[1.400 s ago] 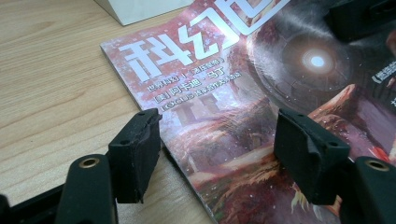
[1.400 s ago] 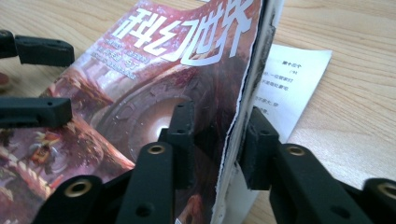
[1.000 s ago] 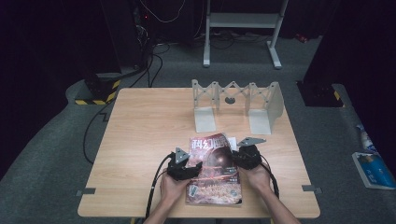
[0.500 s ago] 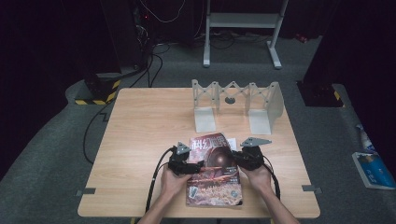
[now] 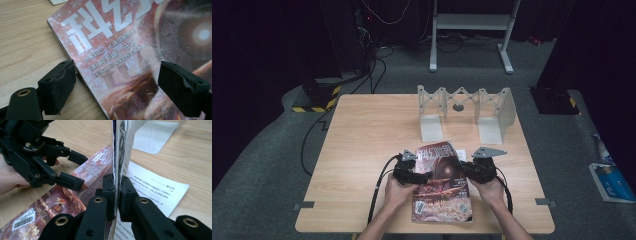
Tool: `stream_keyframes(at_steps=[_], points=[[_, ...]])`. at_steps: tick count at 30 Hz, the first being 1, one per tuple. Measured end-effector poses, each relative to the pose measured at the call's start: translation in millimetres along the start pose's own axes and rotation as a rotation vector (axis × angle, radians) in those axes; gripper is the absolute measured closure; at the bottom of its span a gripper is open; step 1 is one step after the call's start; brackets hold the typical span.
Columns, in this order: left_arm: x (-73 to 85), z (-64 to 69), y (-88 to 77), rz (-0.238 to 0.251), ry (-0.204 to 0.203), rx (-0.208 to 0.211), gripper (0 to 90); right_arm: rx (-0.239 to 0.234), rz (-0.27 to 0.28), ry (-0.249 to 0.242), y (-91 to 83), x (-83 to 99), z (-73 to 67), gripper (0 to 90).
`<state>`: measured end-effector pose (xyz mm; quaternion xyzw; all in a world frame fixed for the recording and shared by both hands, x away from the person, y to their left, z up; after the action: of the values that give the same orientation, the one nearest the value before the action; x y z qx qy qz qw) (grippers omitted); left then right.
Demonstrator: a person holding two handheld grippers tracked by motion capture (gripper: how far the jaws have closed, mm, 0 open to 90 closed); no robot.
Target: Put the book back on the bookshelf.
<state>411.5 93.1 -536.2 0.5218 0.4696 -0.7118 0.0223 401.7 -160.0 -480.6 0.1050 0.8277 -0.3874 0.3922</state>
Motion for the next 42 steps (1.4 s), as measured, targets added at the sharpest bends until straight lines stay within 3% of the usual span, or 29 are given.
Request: stream_keyframes(at_steps=[13,19,22,31,34,38,42], points=[[-0.3,-2.3,1.7,0.04,-0.05,0.076,7.9,-0.035,0.034,-0.032,-12.5,-5.0,-11.1,85.2],[-0.8,-2.3,0.9,0.036,-0.065,0.077,7.6,-0.043,0.037,-0.03,-13.5,-5.3,-11.0,85.1],[-0.7,-5.1,-1.9,0.028,-0.097,0.062,14.2,-0.042,0.029,-0.017,-11.4,-5.7,-8.5,85.0],[0.7,-6.1,-7.1,-0.015,-0.056,0.005,30.2,-0.025,-0.004,0.029,0.6,-1.1,2.9,84.8],[1.1,-7.3,-8.0,-0.021,-0.05,0.001,35.5,-0.033,-0.007,0.066,2.7,1.0,7.9,84.7],[1.1,-7.5,-8.3,-0.023,-0.048,-0.005,41.0,-0.022,-0.021,0.077,5.9,3.0,11.0,84.7],[1.1,-6.1,-7.5,-0.007,-0.069,0.025,47.7,-0.01,-0.03,0.084,9.0,4.4,13.6,84.6]])
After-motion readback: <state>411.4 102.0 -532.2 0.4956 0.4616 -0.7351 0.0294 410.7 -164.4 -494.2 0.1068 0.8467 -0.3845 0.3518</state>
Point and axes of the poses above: each handheld gripper's, and its own axes: y roughly forward along the jaws, x roughly out of its underside, z roughly to its right, the point moved 2 cm from there along y, roughly forward along the jaws, and after that the axes turned 15 degrees about y, right-handed, at the moved point
